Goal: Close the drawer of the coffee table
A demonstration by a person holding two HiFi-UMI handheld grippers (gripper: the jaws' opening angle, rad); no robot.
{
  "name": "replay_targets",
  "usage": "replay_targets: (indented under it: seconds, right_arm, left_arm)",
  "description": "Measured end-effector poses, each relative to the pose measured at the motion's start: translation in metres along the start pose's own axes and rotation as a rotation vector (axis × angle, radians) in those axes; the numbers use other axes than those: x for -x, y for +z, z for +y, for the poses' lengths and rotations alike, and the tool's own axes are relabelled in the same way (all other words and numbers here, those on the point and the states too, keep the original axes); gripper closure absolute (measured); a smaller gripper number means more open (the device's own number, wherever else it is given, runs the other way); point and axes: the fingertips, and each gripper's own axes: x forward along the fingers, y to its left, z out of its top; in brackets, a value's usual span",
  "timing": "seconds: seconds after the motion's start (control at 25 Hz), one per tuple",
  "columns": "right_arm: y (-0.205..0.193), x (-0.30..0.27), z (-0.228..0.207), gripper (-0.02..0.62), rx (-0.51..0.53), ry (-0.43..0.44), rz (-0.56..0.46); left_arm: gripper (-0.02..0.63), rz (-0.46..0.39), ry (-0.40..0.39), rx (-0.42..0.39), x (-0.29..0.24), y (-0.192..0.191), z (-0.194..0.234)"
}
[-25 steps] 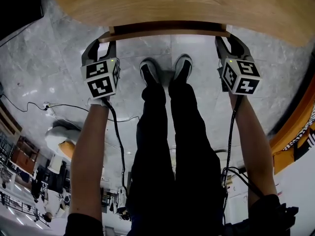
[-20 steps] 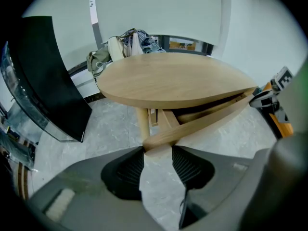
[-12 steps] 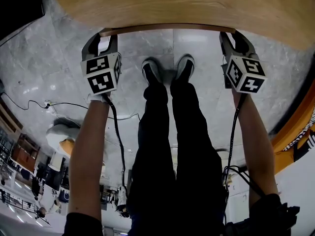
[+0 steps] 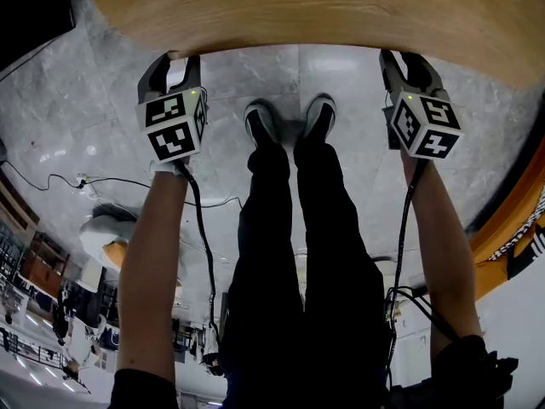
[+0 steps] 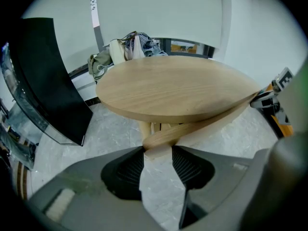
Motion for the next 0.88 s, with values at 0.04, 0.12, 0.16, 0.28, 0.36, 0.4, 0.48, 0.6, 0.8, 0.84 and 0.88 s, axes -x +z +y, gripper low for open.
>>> replay_targets:
  seconds: [0.04,0.12,0.16,0.28,0.36,0.4,0.48,0.6,0.8,0.84,0.88]
  right_arm:
    - [0.001,0.000,-0.001,0.453,-0.001,0.000,-0.001]
    - [0.003,0.002,-0.001,0.453,-0.003,-0.002,-0.008]
    - [0.004,0.003,-0.001,0.453,-0.005,-0.003,-0.012]
    - [0.007,0.000,-0.001,0.453,-0.022,-0.005,-0.026]
    - [0.008,-0.003,-0.003,0.453,-0.018,-0.010,-0.040]
    - [0.009,-0.004,-0.003,0.453,-0.014,-0.014,-0.048]
    - [0.010,-0.004,-0.003,0.453,-0.013,-0.022,-0.069]
    - [0.010,-0.003,-0.004,0.453,-0.029,-0.035,-0.096]
    - [0.011,-0.003,-0.005,0.453,-0.061,-0.051,-0.112]
    - [0.012,-0.003,-0.005,0.453,-0.060,-0.052,-0.111]
    - [0.012,-0.004,-0.005,0.453,-0.058,-0.051,-0.110]
  left_arm:
    - [0.416,-0.002,0.001,0.000,0.000,0.001,0.000]
    - [0.416,-0.008,0.004,0.002,0.002,0.003,-0.001]
    - [0.416,-0.011,0.005,0.004,0.003,0.004,-0.001]
    - [0.416,-0.015,0.008,0.006,0.001,0.007,0.002]
    - [0.416,-0.015,0.008,0.003,-0.002,0.008,0.002]
    - [0.416,-0.016,0.009,0.002,-0.004,0.008,0.002]
    - [0.416,-0.017,0.015,0.003,-0.004,0.007,0.003]
    - [0.416,-0.026,0.021,0.010,-0.004,0.010,0.003]
    - [0.416,-0.034,0.021,0.003,-0.005,0.013,0.004]
    - [0.416,-0.036,0.022,0.003,-0.005,0.014,0.004]
    - [0.416,-0.038,0.024,0.001,-0.005,0.015,0.004]
